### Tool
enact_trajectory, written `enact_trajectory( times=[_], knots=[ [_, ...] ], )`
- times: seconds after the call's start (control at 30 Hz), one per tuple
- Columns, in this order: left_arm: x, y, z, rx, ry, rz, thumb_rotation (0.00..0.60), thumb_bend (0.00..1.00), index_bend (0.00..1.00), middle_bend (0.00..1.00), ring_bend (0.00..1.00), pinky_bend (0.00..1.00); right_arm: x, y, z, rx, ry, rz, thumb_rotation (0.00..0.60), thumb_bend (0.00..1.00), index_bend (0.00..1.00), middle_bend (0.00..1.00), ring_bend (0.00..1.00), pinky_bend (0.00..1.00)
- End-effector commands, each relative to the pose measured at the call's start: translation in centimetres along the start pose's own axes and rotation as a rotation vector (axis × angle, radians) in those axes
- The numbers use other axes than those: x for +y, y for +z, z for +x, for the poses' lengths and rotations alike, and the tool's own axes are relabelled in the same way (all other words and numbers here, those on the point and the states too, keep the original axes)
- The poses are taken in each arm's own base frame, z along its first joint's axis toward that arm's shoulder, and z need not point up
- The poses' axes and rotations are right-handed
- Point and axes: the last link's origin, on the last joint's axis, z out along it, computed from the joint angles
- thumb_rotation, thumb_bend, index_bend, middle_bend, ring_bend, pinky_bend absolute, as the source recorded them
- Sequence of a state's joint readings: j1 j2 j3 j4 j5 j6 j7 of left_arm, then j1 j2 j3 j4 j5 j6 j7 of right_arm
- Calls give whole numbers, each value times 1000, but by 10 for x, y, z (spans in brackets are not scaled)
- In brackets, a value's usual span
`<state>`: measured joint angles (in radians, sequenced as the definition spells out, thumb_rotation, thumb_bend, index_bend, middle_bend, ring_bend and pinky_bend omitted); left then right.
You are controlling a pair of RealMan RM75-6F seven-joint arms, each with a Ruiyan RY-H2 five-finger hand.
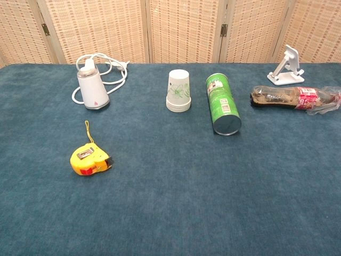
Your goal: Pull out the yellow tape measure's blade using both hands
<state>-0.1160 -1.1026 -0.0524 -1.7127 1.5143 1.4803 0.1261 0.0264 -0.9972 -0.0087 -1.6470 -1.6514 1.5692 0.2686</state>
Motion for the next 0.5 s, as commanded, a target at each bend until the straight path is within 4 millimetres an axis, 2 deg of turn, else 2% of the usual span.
enact_trajectory(
  times=[0.03,0.37,0.5],
  knots=[
    [3,5,0,-16,20,-51,600,360,235,172,187,41,0,0,1,2,-4,2,600,234,212,235,184,105],
    [27,37,-12,-122,100,-296,600,385,232,172,186,42,-3,1,3,-1,-9,3,600,234,212,234,184,105],
    [41,52,-23,-213,90,-392,600,537,225,174,186,43,-3,0,1,-8,-7,3,600,235,213,235,185,105]
  ],
)
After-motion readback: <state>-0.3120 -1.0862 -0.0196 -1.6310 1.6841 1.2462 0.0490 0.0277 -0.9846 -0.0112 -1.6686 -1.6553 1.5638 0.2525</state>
